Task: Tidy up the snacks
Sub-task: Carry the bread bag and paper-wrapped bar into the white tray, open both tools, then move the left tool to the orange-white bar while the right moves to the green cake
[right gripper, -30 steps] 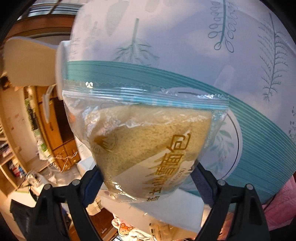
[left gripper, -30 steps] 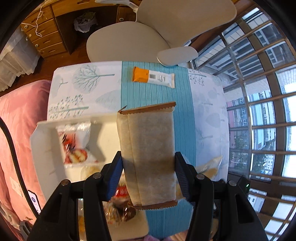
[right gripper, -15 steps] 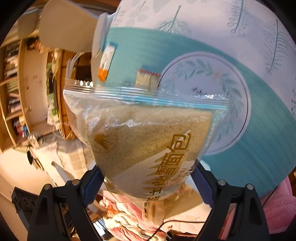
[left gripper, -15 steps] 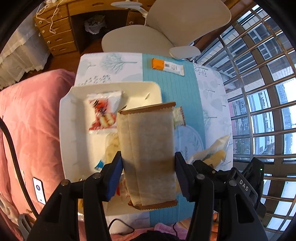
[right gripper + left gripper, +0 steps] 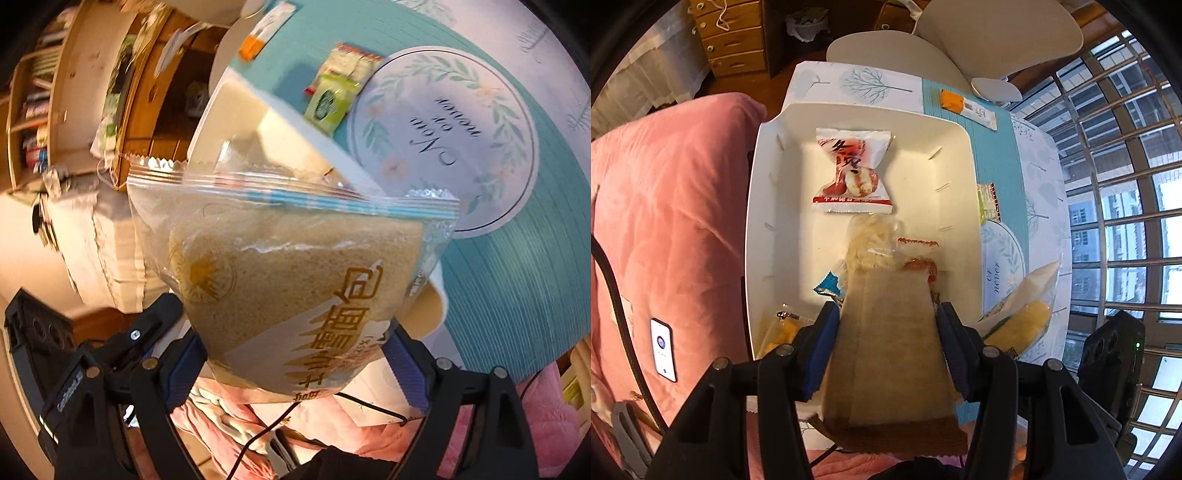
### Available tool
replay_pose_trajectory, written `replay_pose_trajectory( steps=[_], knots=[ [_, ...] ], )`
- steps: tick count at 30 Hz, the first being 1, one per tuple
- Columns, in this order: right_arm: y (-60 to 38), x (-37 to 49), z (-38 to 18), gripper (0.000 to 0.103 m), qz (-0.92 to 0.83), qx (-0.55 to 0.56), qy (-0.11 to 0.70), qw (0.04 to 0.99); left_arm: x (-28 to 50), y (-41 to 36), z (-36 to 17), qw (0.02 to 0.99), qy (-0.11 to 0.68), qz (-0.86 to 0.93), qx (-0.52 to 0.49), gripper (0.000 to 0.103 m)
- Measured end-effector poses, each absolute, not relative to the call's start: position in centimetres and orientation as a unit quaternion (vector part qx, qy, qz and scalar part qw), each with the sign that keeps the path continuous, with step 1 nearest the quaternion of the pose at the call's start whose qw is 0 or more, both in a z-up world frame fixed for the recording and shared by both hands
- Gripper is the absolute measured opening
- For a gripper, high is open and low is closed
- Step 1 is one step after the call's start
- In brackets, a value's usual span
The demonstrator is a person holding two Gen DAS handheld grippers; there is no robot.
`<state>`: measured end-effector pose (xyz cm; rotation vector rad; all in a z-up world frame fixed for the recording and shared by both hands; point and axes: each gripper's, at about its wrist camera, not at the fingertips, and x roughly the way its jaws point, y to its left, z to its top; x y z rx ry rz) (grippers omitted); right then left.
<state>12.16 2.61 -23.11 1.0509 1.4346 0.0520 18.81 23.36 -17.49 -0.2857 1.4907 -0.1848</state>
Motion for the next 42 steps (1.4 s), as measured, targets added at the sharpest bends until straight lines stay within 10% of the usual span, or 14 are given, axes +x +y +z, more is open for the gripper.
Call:
replay_pose_trajectory(
  steps=[10, 42],
  knots=[
    [1.9, 11.2, -23.0, 0.094, 0.011, 0.459, 0.608, 0.648, 17.6, 23.8, -18.7, 0.713, 0.680, -0.102, -0.137, 0.069],
    [-8.2, 16.2, -20.8, 0.093, 0.096, 0.200, 0.559, 0.799, 23.7, 10.9, -15.9, 0.735, 0.668, -0.109, -0.044, 0.071]
  ],
)
